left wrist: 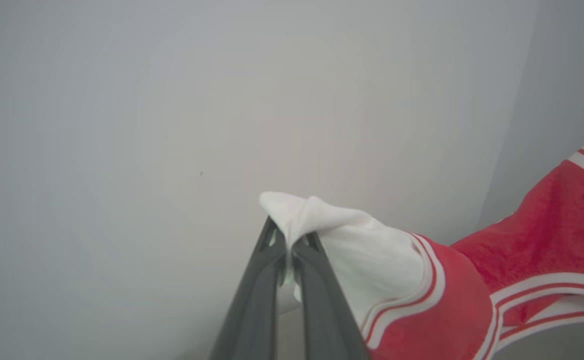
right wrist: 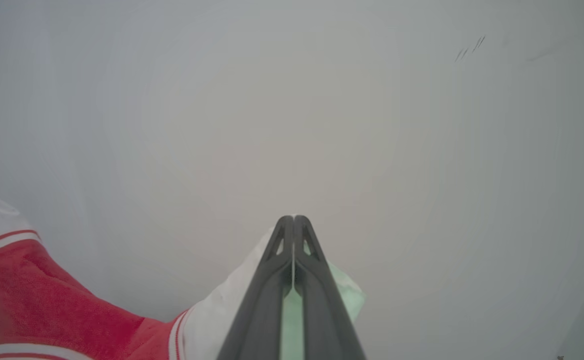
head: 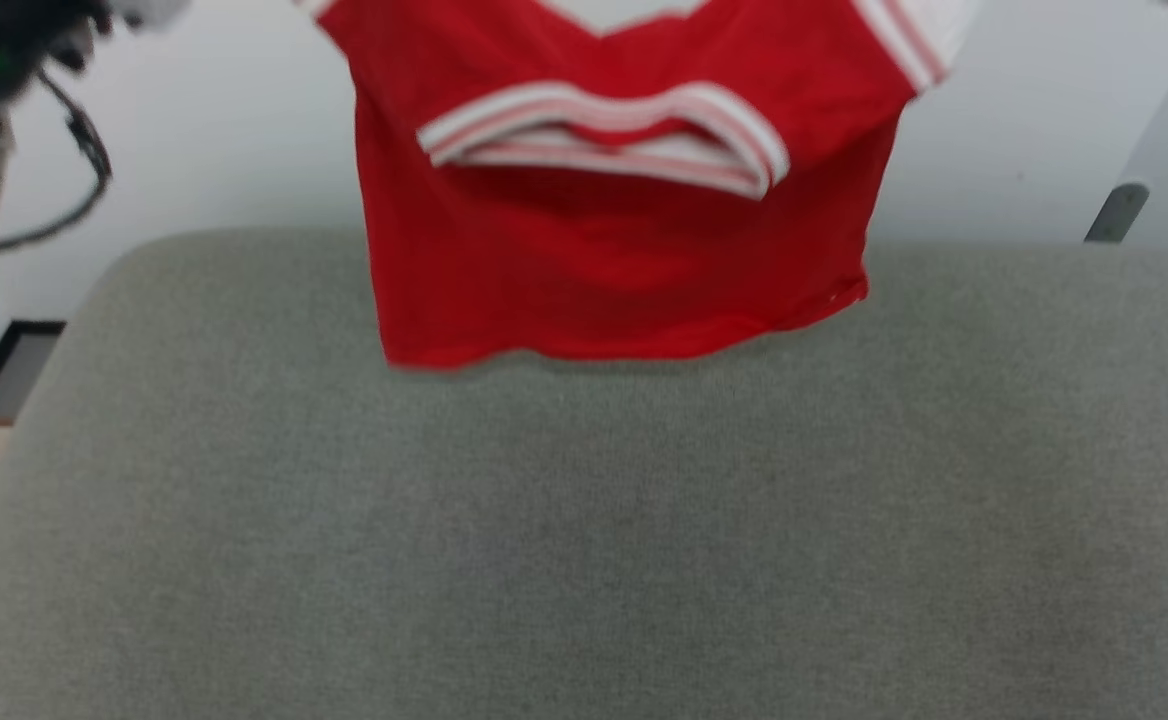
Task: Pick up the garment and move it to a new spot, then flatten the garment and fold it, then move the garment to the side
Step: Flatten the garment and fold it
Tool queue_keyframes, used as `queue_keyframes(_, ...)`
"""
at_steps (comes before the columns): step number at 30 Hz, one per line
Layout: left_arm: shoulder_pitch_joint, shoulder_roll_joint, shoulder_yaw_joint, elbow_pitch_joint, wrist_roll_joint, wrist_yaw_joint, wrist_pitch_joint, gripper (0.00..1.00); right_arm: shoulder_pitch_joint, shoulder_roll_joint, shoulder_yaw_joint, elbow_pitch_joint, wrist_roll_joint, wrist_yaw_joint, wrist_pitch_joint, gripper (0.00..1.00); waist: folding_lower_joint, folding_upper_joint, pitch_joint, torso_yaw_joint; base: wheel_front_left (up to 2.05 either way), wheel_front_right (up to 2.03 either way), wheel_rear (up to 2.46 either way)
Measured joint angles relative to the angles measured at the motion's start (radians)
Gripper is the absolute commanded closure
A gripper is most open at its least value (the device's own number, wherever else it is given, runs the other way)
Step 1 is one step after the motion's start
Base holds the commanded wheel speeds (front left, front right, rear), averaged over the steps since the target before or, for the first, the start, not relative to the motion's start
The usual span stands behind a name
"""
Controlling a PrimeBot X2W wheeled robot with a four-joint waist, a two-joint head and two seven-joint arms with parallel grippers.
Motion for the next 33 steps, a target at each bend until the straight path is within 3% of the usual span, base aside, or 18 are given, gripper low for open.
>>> queue_keyframes(9,-0.162,-0.03,-0.013,0.04,0.002,-0.001,-0.158,1.0,-0.236,-0.023,0.022,0.124,-0.138,0.0,-0.178,1.0,0.0,0.0,0.177,0.002,0.0,0.0,0.0)
queue_keyframes(18,-0.388,-0.122,0.009,0.206,0.083,-0.001,-0.496,1.0,-0.464,0.002,-0.007,0.312,-0.44,0.0,-0.573,1.0,0.0,0.0,0.411,0.009,0.0,0.0,0.0)
queue_keyframes(25,-0.428,-0.172,-0.018,0.231,0.047,-0.002,-0.694,1.0,-0.535,0.013,-0.01,0.324,-0.615,0.0,-0.624,1.0,0.0,0.0,0.577,0.027,0.0,0.0,0.0)
queue_keyframes(33,-0.304,-0.168,-0.106,0.24,-0.038,-0.003,-0.739,1.0,-0.396,-0.013,0.026,0.302,-0.576,0.0,-0.624,1.0,0.0,0.0,0.683,0.066,0.0,0.0,0.0)
